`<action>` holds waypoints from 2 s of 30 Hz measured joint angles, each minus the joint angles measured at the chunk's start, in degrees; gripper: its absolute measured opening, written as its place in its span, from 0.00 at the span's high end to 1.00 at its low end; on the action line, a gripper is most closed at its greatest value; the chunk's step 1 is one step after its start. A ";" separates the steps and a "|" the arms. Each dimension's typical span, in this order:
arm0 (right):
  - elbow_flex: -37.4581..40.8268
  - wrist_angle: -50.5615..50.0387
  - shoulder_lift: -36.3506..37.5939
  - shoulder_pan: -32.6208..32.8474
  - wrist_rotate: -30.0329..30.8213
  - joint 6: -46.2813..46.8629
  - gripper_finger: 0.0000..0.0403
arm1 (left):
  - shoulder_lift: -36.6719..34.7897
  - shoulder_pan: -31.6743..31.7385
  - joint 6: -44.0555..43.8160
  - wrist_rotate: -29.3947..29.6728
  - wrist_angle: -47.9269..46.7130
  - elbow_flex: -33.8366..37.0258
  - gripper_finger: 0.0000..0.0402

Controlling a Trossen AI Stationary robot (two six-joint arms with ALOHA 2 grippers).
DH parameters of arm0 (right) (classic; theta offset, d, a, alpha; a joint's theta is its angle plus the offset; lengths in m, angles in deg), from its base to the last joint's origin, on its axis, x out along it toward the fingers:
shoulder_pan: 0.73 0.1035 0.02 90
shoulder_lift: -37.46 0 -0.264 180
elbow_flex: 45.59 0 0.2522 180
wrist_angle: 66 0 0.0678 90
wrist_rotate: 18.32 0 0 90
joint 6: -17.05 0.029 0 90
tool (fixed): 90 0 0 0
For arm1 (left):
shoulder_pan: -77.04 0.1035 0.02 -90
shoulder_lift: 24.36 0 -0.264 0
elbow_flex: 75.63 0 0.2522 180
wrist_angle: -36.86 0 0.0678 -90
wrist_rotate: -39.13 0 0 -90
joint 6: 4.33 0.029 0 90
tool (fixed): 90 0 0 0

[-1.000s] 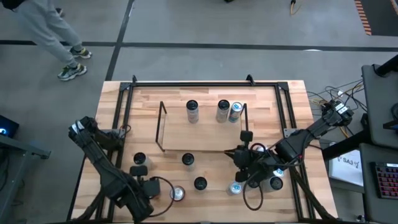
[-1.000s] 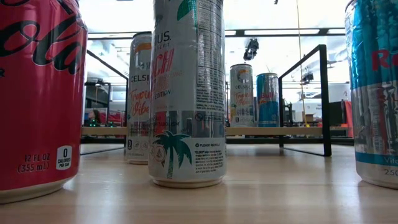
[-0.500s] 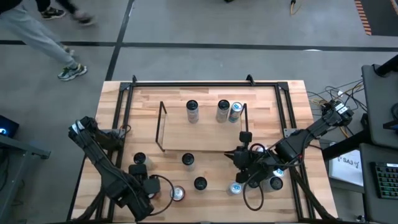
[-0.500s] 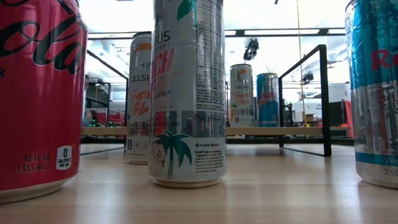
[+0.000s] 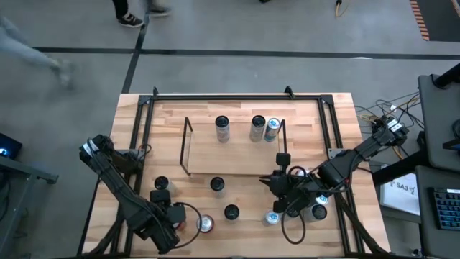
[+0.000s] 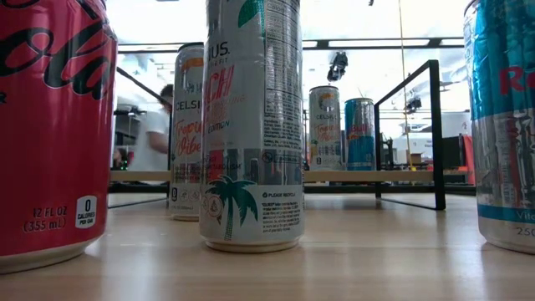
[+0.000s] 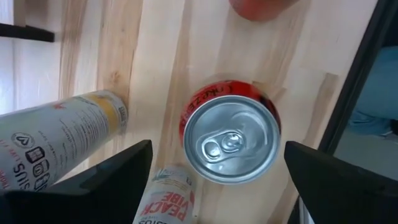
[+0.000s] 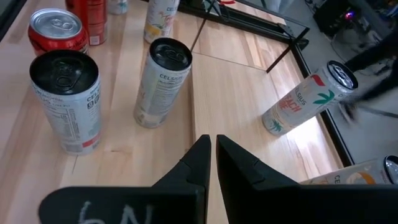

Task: Place canned beverage on shelf
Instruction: Put the left red and black soda can on the shelf

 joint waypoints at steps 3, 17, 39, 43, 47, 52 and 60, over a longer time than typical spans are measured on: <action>0.00 -0.01 0.00 0.01 0.00 -0.04 0.96 | 0.00 0.00 0.03 -0.01 1.69 0.96 0.13; 0.00 0.01 0.00 0.00 0.00 -0.02 0.96 | -0.11 0.00 -0.63 0.31 11.97 7.84 0.13; 0.00 -0.03 0.00 0.02 0.00 -0.62 0.96 | -2.10 -0.02 -1.93 2.58 7.20 7.05 0.30; 0.00 -0.03 0.02 0.01 0.00 -1.06 0.96 | -2.10 0.18 -0.18 3.36 1.86 1.96 0.30; 0.00 -0.03 0.02 0.02 0.00 -1.07 0.96 | -2.10 0.54 1.33 4.91 -5.34 -3.43 0.30; 0.00 -0.04 0.02 0.00 -0.04 -1.05 0.96 | -2.10 1.03 4.13 8.84 -13.89 -11.06 0.30; 0.00 -0.03 0.02 0.01 -1.18 -1.07 0.96 | -2.56 6.56 17.31 13.03 -15.84 -19.87 0.30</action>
